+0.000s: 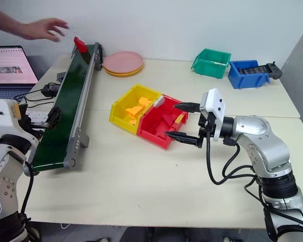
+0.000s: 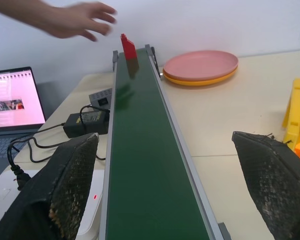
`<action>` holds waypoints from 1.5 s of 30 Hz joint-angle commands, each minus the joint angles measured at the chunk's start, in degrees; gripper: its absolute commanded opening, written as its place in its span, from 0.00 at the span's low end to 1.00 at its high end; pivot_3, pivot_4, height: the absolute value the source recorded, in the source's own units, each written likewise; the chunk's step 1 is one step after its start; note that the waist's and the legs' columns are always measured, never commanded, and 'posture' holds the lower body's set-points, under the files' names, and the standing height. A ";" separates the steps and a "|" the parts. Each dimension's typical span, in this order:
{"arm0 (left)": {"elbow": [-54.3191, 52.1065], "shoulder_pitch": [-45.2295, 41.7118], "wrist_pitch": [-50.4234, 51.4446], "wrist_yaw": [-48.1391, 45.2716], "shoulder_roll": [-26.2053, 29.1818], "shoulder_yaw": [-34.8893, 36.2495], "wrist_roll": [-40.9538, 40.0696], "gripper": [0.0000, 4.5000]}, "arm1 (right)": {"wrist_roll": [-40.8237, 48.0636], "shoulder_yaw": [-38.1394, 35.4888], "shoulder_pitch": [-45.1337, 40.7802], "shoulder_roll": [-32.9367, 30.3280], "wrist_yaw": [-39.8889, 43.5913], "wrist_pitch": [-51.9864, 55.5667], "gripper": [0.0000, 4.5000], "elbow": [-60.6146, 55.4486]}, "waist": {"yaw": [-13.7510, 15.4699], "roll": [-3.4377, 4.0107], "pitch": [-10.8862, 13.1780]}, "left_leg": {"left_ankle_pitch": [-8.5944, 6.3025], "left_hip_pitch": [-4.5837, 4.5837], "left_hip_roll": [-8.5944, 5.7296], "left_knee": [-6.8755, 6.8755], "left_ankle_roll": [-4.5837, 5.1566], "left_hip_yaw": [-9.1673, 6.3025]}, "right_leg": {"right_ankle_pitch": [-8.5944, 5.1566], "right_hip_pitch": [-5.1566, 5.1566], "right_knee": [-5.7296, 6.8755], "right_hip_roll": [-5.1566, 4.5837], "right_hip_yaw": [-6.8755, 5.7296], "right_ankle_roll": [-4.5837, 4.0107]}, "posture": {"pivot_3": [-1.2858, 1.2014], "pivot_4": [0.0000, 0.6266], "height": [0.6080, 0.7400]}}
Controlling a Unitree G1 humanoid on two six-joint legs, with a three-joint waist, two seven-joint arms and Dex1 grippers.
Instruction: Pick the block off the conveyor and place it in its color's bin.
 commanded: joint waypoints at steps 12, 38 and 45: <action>-1.75 -0.15 -4.12 1.62 -0.55 2.60 -0.11 0.99 | 2.68 -0.66 -2.23 -0.97 1.92 2.51 1.00 -2.11 | 0.00 0.00 0.00 | 0.00 0.00 0.00 0.00 0.00 0.00 | 0.00 0.00 0.00 0.00 0.00 0.00 | 0.52 0.24 1.00; 1.30 0.10 -0.75 5.58 -0.23 3.18 0.90 0.99 | 1.01 0.29 -3.80 -0.84 3.81 0.50 1.00 -1.40 | -0.01 0.00 0.00 | 0.00 0.00 0.00 -0.01 0.00 -0.02 | 0.00 -0.01 0.00 -0.01 -0.03 0.00 | 0.52 0.24 1.00; 4.41 -1.58 0.06 5.58 0.82 2.57 0.49 0.99 | 1.23 0.57 -4.57 -0.14 2.90 2.42 1.00 -1.42 | -0.01 0.00 0.00 | 0.00 -0.01 0.00 -0.01 0.00 -0.02 | 0.00 -0.02 -0.01 -0.01 -0.02 0.00 | 0.52 0.24 1.00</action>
